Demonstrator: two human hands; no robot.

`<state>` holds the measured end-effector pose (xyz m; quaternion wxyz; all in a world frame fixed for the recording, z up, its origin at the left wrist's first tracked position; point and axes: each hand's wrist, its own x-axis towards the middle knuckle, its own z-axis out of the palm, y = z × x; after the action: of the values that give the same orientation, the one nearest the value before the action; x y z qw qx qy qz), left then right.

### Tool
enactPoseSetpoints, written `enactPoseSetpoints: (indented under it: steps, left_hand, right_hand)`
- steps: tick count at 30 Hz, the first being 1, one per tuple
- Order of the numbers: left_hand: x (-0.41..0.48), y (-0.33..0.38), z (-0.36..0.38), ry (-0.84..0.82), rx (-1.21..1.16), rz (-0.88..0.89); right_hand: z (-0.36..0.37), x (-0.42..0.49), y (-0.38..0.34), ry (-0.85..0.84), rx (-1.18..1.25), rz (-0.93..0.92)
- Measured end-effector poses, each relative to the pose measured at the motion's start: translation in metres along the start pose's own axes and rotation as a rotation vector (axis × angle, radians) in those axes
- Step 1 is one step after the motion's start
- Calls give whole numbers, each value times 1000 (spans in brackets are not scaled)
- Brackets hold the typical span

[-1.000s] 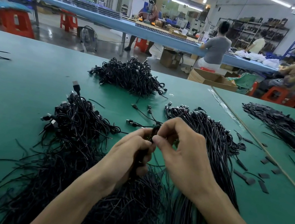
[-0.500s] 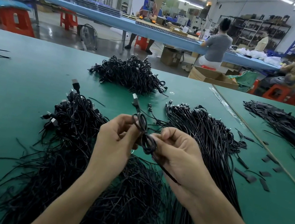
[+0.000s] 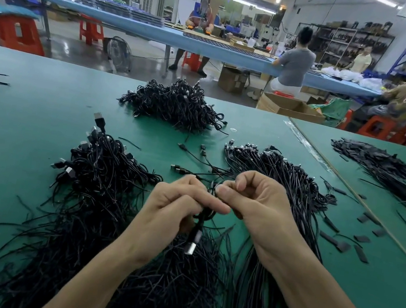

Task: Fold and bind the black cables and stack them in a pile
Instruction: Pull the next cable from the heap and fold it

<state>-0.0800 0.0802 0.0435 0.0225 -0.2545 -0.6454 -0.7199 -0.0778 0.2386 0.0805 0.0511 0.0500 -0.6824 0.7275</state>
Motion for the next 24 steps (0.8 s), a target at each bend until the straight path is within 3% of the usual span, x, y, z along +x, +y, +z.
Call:
enactPoseSetpoints:
  steps: [6,7,10,14,18,24]
  left_hand:
    - [1,-18,1,-36,565,-20]
    - [1,-19,3,-50,531,-51]
    - [4,-16,1,32,82,-236]
    - [4,-6,-9,44,-324,-317]
    - [2,-3,-11,-74,-255,-292]
    - [3,-2,-12,6,-107,-170]
  right_hand:
    - [5,-4,-1,39,0,-91]
    - [7,-6,-2,17,20,-105]
    - [13,-11,-4,-79,55,-120]
    - [18,-16,-3,-168,-29,-83]
    - [16,-16,-1,-215,-30,-44]
    - [7,-11,6,-142,26,-2]
